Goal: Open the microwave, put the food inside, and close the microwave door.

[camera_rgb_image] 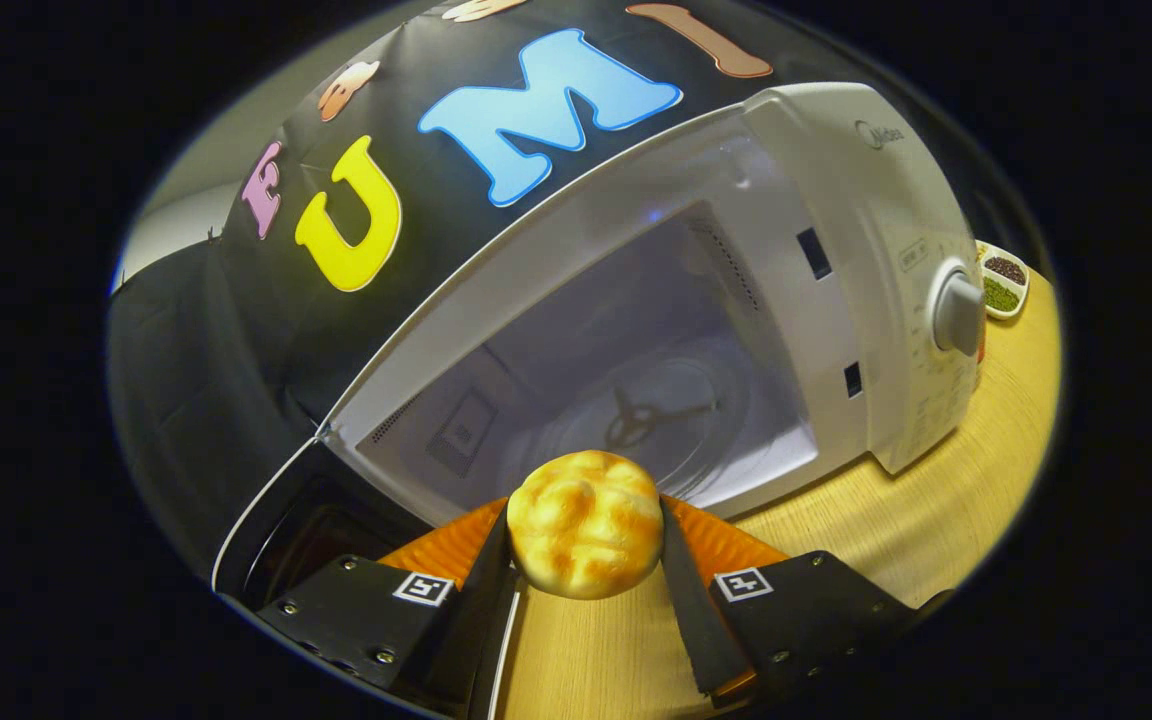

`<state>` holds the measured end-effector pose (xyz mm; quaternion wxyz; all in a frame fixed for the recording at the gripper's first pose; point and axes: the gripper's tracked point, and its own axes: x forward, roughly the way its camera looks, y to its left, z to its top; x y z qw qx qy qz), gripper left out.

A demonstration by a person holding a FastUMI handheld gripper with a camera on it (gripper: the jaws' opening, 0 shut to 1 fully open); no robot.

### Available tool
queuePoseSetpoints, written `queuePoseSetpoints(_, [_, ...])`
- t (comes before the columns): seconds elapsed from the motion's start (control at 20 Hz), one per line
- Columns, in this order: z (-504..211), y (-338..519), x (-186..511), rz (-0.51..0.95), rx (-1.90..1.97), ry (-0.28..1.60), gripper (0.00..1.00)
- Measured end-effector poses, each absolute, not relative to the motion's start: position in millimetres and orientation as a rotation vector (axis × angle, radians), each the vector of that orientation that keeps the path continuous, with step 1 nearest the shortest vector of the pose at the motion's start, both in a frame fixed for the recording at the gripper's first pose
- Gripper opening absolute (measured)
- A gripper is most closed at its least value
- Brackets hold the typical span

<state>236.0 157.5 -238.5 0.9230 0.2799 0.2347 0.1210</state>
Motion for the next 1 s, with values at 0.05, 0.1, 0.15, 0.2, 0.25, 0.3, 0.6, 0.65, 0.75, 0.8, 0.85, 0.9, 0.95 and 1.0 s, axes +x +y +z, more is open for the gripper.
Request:
queuePoseSetpoints(0.05, [-240.2,160.0,242.6,0.248,0.58,0.48,0.8])
queuePoseSetpoints(0.1, [-243.2,162.1,248.3,0.243,0.584,0.481,0.8])
queuePoseSetpoints(0.15, [-249.2,162.9,251.3,0.233,0.591,0.479,0.8])
queuePoseSetpoints(0.2, [-252.0,163.5,257.4,0.222,0.602,0.475,0.8])
queuePoseSetpoints(0.25, [-256.2,163.8,263.2,0.208,0.612,0.477,0.8])
queuePoseSetpoints(0.3, [-259.5,163.1,268.5,0.193,0.616,0.478,0.8])
queuePoseSetpoints(0.6, [-272.5,152.2,291.4,0.097,0.57,0.454,0.84])
queuePoseSetpoints(0.65, [-270.8,153.5,292.4,0.103,0.571,0.446,0.86])
queuePoseSetpoints(0.75, [-271.7,155.3,292.7,0.1,0.565,0.446,0.96])
queuePoseSetpoints(0.8, [-270.7,154.9,289.6,0.101,0.56,0.452,0.97])
queuePoseSetpoints(0.85, [-269.7,155.4,287.3,0.107,0.555,0.456,0.97])
queuePoseSetpoints(0.9, [-267.4,156.9,283.7,0.114,0.546,0.459,0.97])
queuePoseSetpoints(0.95, [-263.8,157.5,280.1,0.122,0.533,0.456,0.97])
queuePoseSetpoints(1.0, [-258.5,157.2,275.5,0.129,0.519,0.449,0.97])
